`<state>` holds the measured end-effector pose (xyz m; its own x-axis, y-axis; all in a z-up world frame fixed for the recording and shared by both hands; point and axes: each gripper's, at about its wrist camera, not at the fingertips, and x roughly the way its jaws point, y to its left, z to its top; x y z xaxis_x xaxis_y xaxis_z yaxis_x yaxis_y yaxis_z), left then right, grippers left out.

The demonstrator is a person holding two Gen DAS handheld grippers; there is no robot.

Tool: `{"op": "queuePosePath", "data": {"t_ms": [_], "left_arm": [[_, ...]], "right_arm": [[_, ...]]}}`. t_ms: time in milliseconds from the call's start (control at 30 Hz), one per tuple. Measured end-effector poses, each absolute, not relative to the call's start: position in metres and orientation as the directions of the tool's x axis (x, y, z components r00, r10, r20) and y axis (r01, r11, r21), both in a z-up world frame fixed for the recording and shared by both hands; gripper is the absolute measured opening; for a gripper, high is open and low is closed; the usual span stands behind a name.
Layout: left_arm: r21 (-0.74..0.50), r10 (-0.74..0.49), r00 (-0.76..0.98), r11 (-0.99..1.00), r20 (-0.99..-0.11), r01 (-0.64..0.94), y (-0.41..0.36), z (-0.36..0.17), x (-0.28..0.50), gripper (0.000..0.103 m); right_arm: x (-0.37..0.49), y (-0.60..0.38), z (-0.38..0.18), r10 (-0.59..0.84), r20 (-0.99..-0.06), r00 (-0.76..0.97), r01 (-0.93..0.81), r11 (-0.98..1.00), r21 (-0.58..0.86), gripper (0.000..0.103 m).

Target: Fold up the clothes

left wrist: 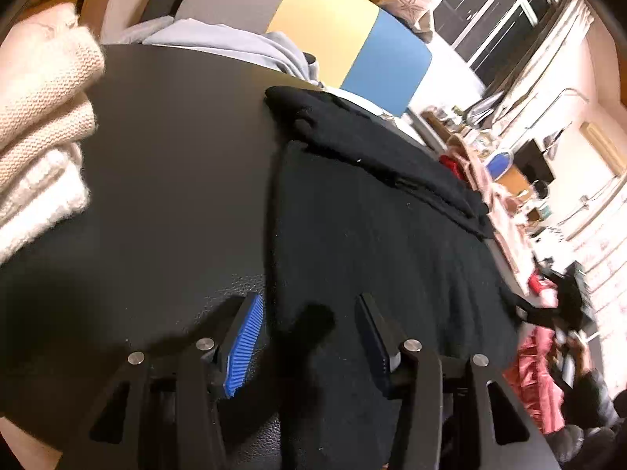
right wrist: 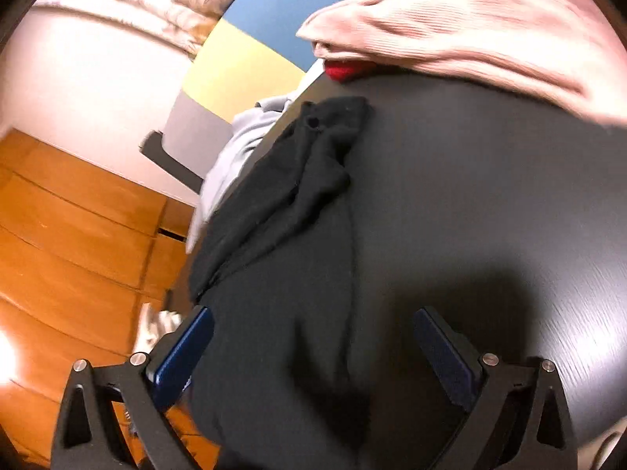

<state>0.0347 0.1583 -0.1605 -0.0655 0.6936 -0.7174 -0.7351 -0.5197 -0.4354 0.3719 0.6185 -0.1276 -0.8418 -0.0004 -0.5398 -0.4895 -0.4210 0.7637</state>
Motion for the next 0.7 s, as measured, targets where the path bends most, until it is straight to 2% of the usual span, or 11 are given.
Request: {"op": "queuePosePath", "data": {"t_ms": [100,267,333,567,700], "left_arm": [[-0.379,0.656,-0.103,-0.548,-0.747,-0.746,0.173,-0.158,0.038,0.050],[-0.285,0.603,-0.089,-0.495,-0.793,-0.821,0.177,-0.154,0.051,0.050],[-0.282,0.606,-0.077,-0.475,-0.792,-0.834,0.169,-0.154,0.057,0.050],[-0.374,0.643,0.002,-0.443,-0.766,-0.815,0.149,-0.155,0.070,0.050],[-0.409,0.639,0.040,-0.441,-0.768,-0.799,0.148,-0.154,0.074,0.050]], "right_arm": [[0.383,0.599,-0.130,-0.055,-0.511,-0.858,-0.438,-0.441,0.783,0.103],[0.358,0.568,-0.137,-0.290,-0.487,-0.824,-0.317,-0.476,0.820,0.103],[0.351,0.557,-0.147,-0.408,-0.433,-0.804,-0.254,-0.424,0.870,0.103],[0.355,0.540,-0.163,-0.368,-0.359,-0.858,-0.177,-0.443,0.879,0.103],[0.353,0.517,-0.159,-0.334,-0.401,-0.853,-0.158,-0.568,0.808,0.103]]}}
